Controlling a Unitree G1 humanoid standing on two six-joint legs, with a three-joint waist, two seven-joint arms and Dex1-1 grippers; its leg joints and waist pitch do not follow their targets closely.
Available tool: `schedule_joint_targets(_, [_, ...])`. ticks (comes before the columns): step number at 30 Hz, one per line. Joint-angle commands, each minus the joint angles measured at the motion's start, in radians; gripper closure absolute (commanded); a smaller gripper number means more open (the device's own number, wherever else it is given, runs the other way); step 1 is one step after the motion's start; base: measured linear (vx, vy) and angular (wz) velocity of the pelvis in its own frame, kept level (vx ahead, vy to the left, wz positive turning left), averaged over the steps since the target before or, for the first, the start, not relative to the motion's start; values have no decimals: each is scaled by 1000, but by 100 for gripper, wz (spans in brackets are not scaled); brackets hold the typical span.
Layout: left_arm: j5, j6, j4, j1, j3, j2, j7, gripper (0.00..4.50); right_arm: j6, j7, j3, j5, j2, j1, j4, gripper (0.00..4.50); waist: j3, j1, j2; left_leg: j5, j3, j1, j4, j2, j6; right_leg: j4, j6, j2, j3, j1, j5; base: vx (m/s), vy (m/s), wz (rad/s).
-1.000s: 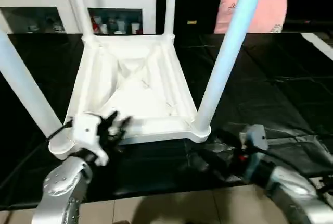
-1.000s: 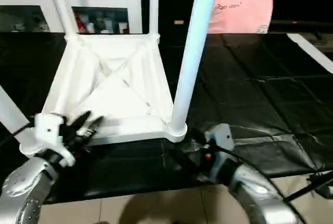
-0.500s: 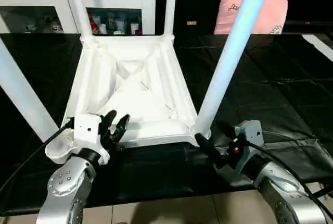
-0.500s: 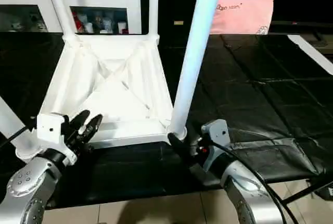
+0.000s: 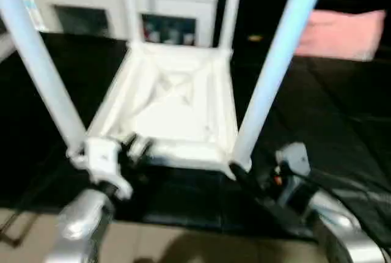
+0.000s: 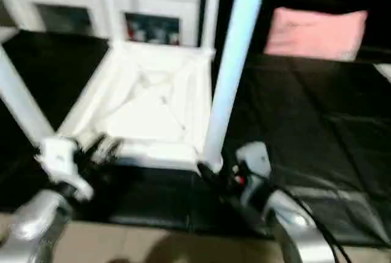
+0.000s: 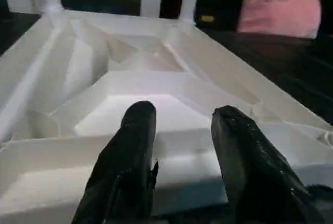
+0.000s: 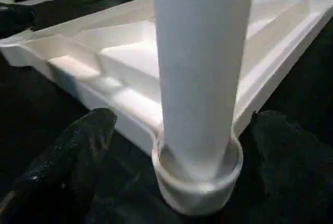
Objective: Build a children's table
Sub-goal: Rotate leg to tighten
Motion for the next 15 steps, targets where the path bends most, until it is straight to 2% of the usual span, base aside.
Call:
schedule_joint_targets(1, [-6,-14,-10,2,12,10,5,252,-13,11,-14,16,-6,-2,-4,0,-35,32,-24,-39,-16,-34,-34,29,73,-172,137,-181,167,64,-553,-17,-67,24])
schedule_joint_targets(2, [-8,-15,-9,3,12,12,4,252,-15,12,-19,16,-10,0,-4,0,-32,33,-5,-9,-5,-7,-85,40,95,-172,15,-131,128,52,-413,0,0,0])
schedule_joint_targets(3, [-9,-14,-7,4,12,15,4,252,-17,14,-23,17,-14,0,-4,0,-37,26,28,8,-11,13,-136,79,107,-159,-54,-97,74,48,-307,0,0,0])
schedule_joint_targets(4, [-11,-18,-3,5,15,20,5,252,-18,25,-31,24,-26,3,-6,0,-26,11,26,-55,-12,12,-147,101,107,-155,-58,-71,61,32,-292,0,0,0])
schedule_joint_targets(5, [-11,-18,-2,6,17,20,6,252,-18,27,-33,25,-28,4,-7,0,-41,9,37,-171,-16,46,-152,139,80,-146,-67,-78,60,28,-250,0,0,0])
schedule_joint_targets(6, [-13,-21,2,7,22,22,7,252,-16,40,-37,32,-39,7,-10,0,-39,4,39,-240,1,41,-159,133,50,-149,-91,-90,60,34,-242,0,0,0])
schedule_joint_targets(7, [-19,-26,8,8,32,23,6,252,-8,67,-41,47,-62,13,-19,0,-36,1,37,-262,9,37,-162,128,36,-155,-91,-95,58,39,-266,0,0,0])
schedule_joint_targets(8, [-19,-27,8,8,34,23,7,252,-6,72,-41,50,-66,14,-20,0,-31,-1,31,-293,19,34,-163,117,13,-167,-65,-100,54,44,-346,-5,55,2])
schedule_joint_targets(9, [-33,-31,12,10,52,22,11,235,20,128,-41,78,-108,32,-43,0,-29,-3,25,-302,22,34,-164,109,5,-177,-32,-104,52,46,-419,-5,55,2])
schedule_joint_targets(10, [-50,-35,8,13,61,19,6,224,36,159,-41,93,-132,44,-57,0,-30,-3,26,-298,22,36,-165,109,3,-180,-21,-106,52,46,-435,3,55,2])
schedule_joint_targets(11, [-61,-37,2,19,68,20,2,224,50,191,-42,106,-161,58,-72,0,-33,-6,25,-283,21,32,-168,112,8,-182,-12,-108,51,52,-428,11,51,1])
schedule_joint_targets(12, [-69,-39,-3,23,71,21,-1,215,58,208,-42,113,-178,67,-81,0,-33,-10,26,-267,19,25,-171,114,14,-182,-9,-107,51,55,-397,11,51,1])
schedule_joint_targets(15, [-89,-27,-11,50,73,36,-25,183,81,251,-62,132,-227,87,-97,0,-31,-20,26,-268,17,21,-175,116,20,-181,-21,-110,48,58,-384,0,0,0])
